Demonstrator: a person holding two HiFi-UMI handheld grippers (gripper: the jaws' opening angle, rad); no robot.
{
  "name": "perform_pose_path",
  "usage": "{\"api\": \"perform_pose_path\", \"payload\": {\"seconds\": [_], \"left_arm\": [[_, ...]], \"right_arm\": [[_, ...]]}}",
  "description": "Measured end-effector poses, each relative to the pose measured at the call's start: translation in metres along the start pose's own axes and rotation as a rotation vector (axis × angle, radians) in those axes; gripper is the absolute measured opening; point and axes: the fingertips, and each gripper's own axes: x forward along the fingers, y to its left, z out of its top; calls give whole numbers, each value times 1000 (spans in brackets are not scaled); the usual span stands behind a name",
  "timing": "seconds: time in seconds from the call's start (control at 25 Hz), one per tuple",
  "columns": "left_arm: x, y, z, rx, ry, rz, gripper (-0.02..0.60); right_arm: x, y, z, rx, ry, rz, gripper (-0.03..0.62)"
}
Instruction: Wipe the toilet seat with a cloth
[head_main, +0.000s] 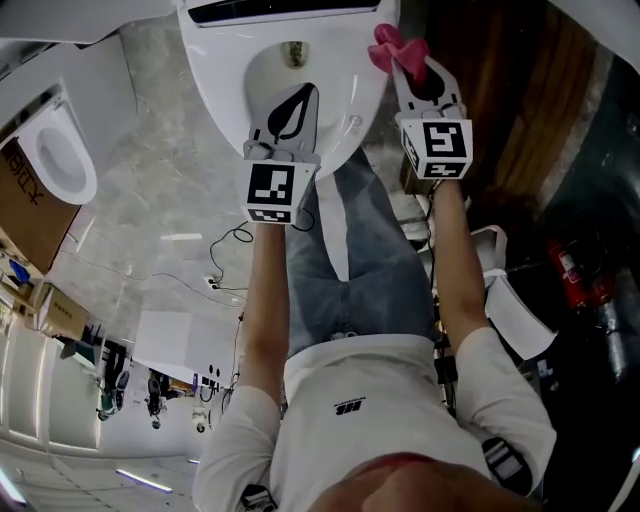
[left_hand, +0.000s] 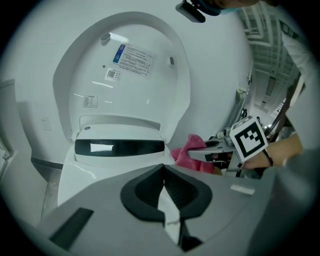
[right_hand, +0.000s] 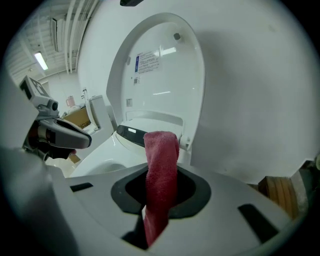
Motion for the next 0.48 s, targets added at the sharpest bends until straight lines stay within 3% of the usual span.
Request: {"api": "perform_pose_path", "payload": {"seconds": [0.28,0.48], "left_arm": [[15,16,-27,-30,19,17,11],[12,19,-38,-43,27,24,11]], "right_arm": [[40,19,-36,-102,64,52,51],[52,32,-59,-96,114,98,51]]}}
